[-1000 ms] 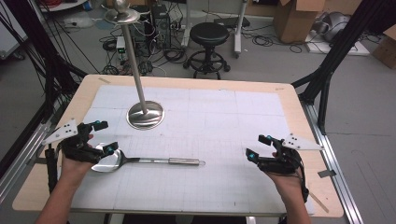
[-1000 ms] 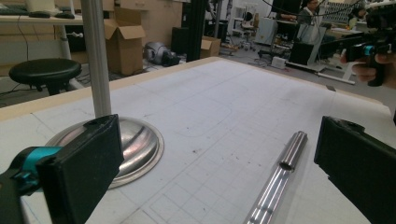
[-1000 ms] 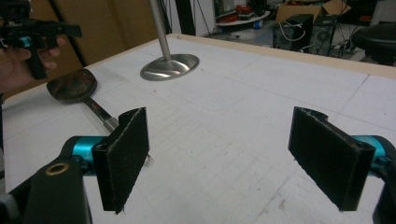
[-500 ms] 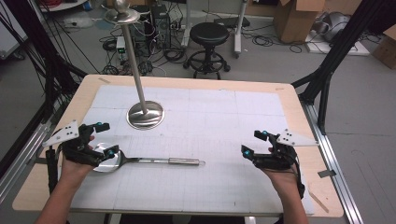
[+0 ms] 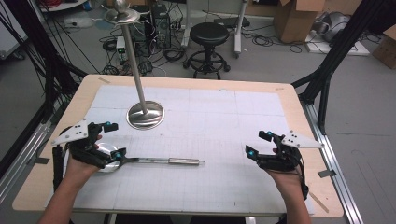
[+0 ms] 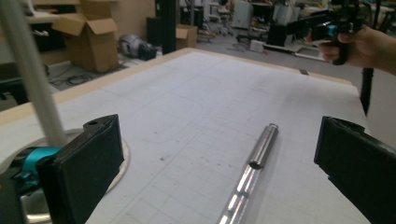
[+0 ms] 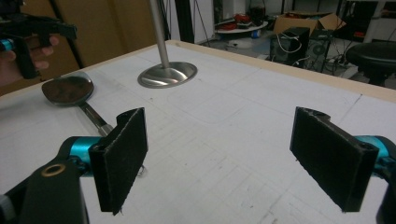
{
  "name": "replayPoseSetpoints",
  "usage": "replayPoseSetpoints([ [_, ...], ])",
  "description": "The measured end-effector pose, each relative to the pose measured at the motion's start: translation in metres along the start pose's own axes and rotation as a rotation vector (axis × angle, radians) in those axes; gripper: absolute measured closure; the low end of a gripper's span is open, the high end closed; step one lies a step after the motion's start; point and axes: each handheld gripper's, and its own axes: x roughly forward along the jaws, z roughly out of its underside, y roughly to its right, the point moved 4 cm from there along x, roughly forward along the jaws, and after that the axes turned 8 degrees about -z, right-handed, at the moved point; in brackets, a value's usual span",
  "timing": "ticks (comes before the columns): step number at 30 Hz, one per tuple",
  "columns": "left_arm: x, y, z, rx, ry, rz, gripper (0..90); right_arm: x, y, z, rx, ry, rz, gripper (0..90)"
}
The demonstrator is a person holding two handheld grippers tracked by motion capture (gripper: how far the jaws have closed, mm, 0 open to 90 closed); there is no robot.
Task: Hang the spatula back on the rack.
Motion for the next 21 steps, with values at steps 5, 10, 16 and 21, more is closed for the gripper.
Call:
replayPoseSetpoints([
  [5, 0.016, 0.014, -0.002, 0.038, -0.077, 0.057, 1.8, 0.000, 0.002, 0.003, 0.001, -0.002, 0.017, 18.1],
  [10, 0.034, 0.023, -0.012, 0.071, -0.113, 0.092, 1.8, 0.001, 0.002, 0.004, 0.003, -0.004, 0.015, 18.2],
  [16, 0.057, 0.032, -0.023, 0.107, -0.165, 0.132, 1.8, 0.000, 0.003, 0.004, 0.003, -0.002, 0.017, 18.2],
  [21, 0.073, 0.039, -0.029, 0.132, -0.203, 0.159, 1.8, 0.004, 0.002, 0.006, 0.005, -0.016, 0.008, 18.1],
])
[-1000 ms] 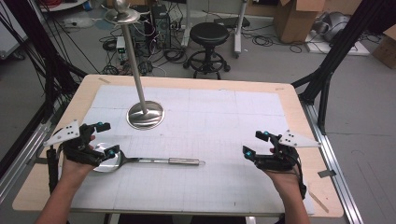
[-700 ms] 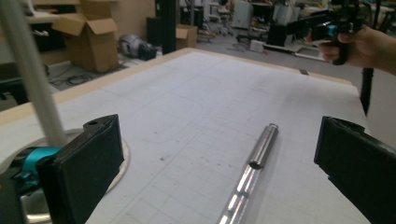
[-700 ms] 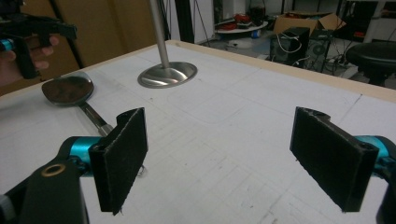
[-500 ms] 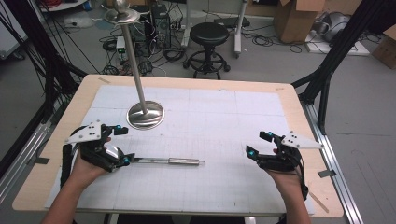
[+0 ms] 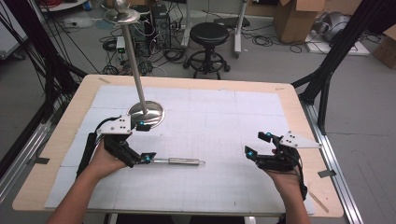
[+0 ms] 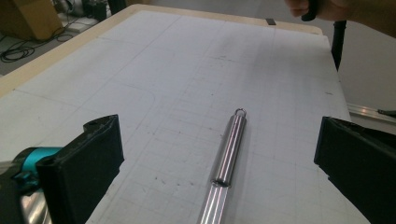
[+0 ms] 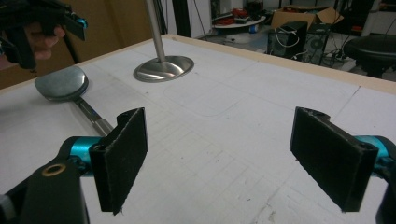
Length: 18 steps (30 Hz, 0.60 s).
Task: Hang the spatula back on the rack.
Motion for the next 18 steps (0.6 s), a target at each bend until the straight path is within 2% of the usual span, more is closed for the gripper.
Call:
replayPoseSetpoints([
  [2, 0.004, 0.001, -0.001, 0.006, -0.012, 0.009, 1.8, 0.000, 0.000, 0.000, -0.001, 0.003, -0.001, 18.2],
  [5, 0.010, 0.003, -0.002, 0.022, -0.058, 0.015, 1.8, -0.001, 0.001, -0.001, 0.003, 0.008, 0.002, 18.2],
  [9, 0.019, 0.007, -0.011, 0.065, -0.090, 0.033, 1.8, 0.000, 0.000, -0.001, 0.004, 0.006, 0.000, 18.2],
  [14, 0.031, 0.007, -0.019, 0.095, -0.139, 0.051, 1.8, 0.002, 0.001, -0.001, 0.006, -0.002, -0.004, 18.1],
  [18, 0.045, 0.007, -0.018, 0.109, -0.204, 0.073, 1.8, 0.003, 0.002, 0.000, 0.006, -0.006, -0.007, 18.2],
])
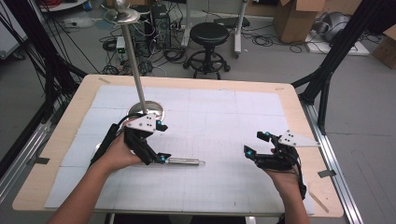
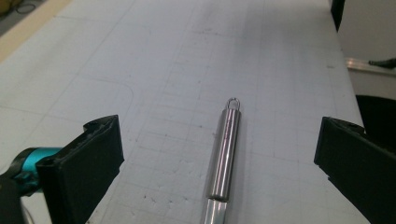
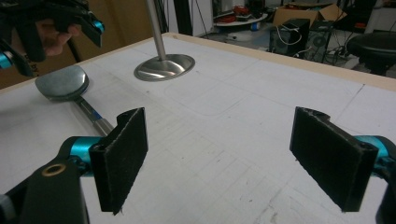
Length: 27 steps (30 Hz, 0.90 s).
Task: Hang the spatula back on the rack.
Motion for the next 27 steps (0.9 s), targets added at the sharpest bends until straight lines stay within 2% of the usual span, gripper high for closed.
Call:
replayPoseSetpoints([
  [3, 0.013, 0.001, 0.003, 0.011, -0.057, 0.001, 1.8, 0.001, 0.000, 0.001, 0.005, -0.006, -0.003, 18.1],
  [5, 0.023, 0.002, 0.006, 0.029, -0.107, 0.020, 1.8, 0.001, 0.000, 0.002, 0.003, -0.011, -0.003, 18.2],
  [9, 0.044, 0.007, 0.011, 0.071, -0.234, 0.044, 1.9, 0.002, -0.001, 0.003, 0.004, -0.015, -0.003, 18.2],
  [12, 0.055, 0.009, 0.015, 0.080, -0.277, 0.069, 6.8, 0.004, -0.002, 0.006, 0.003, -0.028, -0.007, 18.2],
  [18, 0.067, 0.010, 0.026, 0.100, -0.384, 0.071, 12.1, 0.003, -0.003, 0.007, -0.003, -0.031, -0.006, 18.2],
  [23, 0.069, 0.011, 0.031, 0.115, -0.465, 0.068, 30.4, 0.006, -0.003, 0.009, 0.000, -0.048, -0.011, 18.3],
  [27, 0.071, 0.011, 0.034, 0.120, -0.509, 0.055, 36.5, 0.007, -0.004, 0.011, -0.004, -0.060, -0.011, 18.3],
])
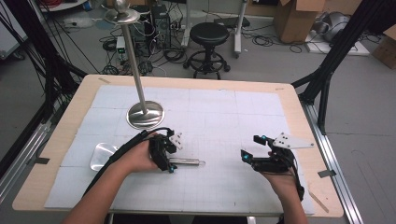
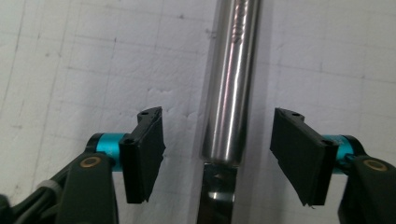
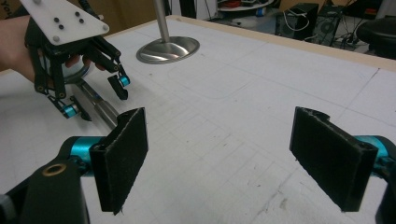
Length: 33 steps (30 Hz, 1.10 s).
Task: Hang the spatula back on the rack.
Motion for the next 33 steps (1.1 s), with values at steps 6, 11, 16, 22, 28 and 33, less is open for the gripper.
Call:
replayPoseSetpoints([
  [6, 0.003, 0.000, 0.000, 0.004, -0.021, 0.014, 41.0, -0.001, 0.000, 0.000, 0.006, 0.002, -0.001, 18.3],
  [11, 0.002, 0.002, -0.001, 0.002, -0.035, 0.016, 43.4, 0.000, 0.000, 0.001, 0.005, -0.002, -0.002, 18.3],
  [16, 0.002, 0.005, -0.007, 0.026, -0.087, 0.015, 50.9, 0.002, 0.000, 0.003, 0.001, -0.015, -0.002, 18.4],
  [22, 0.002, 0.010, -0.012, 0.039, -0.134, 0.027, 60.3, 0.002, 0.000, 0.002, 0.000, -0.013, -0.002, 18.4],
  [28, 0.001, 0.011, -0.013, 0.081, -0.134, 0.023, 66.7, 0.001, -0.001, 0.002, 0.001, -0.014, -0.002, 18.5],
  [33, 0.000, 0.015, -0.013, 0.130, -0.123, 0.001, 67.8, 0.002, 0.000, 0.003, -0.002, -0.015, -0.002, 18.5],
])
